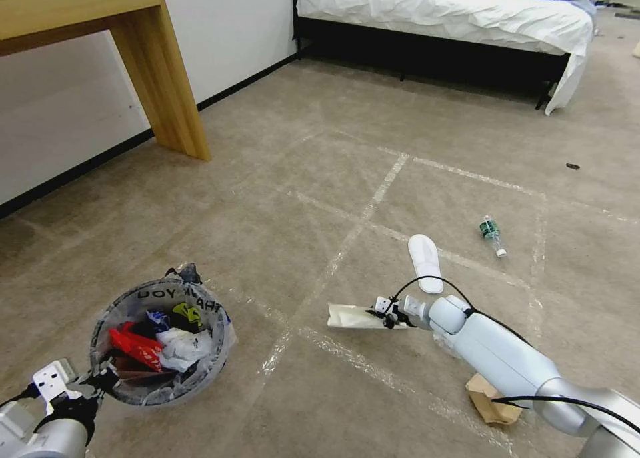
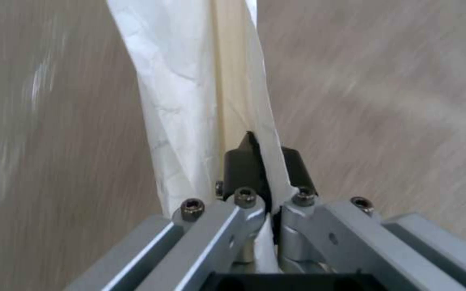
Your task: Pick up the trash bin and place the garbage on the floor into it.
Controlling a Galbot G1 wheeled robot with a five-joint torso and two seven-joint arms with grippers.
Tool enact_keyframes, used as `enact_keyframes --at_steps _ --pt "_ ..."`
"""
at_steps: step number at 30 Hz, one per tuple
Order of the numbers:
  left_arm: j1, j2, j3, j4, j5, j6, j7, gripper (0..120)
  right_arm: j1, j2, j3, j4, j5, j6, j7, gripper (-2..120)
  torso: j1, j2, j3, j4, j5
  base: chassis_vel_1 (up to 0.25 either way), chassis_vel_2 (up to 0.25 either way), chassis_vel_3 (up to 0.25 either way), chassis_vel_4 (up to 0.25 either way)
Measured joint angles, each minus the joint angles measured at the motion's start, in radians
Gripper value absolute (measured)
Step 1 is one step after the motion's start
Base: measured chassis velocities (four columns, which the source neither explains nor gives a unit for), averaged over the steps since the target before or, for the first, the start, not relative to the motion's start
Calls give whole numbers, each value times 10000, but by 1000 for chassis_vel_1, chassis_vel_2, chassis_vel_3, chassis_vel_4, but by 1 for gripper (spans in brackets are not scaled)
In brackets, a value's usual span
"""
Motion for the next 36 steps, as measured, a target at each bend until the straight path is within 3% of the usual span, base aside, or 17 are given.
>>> enact_keyframes --at_steps 6,8,11,14,18,20,26,36 --pt "-77 224 41 -174 -407 209 -219 1 274 -51 195 1441 1548 -36 564 0 0 0 0 0 -1 0 0 0 0" --pt "-174 511 45 -178 -614 322 -360 1 576 -32 147 2568 2921 51 999 0 0 0 0 1 -3 0 0 0 0" --pt "-212 757 74 -171 -848 397 -478 1 834 55 4 3263 3726 247 1342 0 0 0 0 1 -3 0 0 0 0" --pt "-241 1230 144 -107 -1218 513 -623 1 1488 594 -444 4414 4980 612 1935 0 0 0 1 1 -6 0 0 0 0" --pt "-269 1407 143 -86 -1399 553 -686 1 1795 1000 -693 5015 5695 692 2107 0 1 0 1 2 -3 0 0 0 0" --pt "-284 1623 75 -79 -1741 590 -791 1 2152 1463 -1116 5843 6787 778 2291 0 1 0 1 3 -4 0 0 0 0" --pt "-355 1847 24 -29 -2028 628 -889 1 2631 2240 -2261 7011 8421 1161 2606 0 1 0 0 3 -4 0 0 0 0" --pt "-359 1981 -51 -63 -2160 641 -931 1 2450 2558 -3296 7205 8815 1388 2725 0 0 0 0 2 0 0 0 0 0"
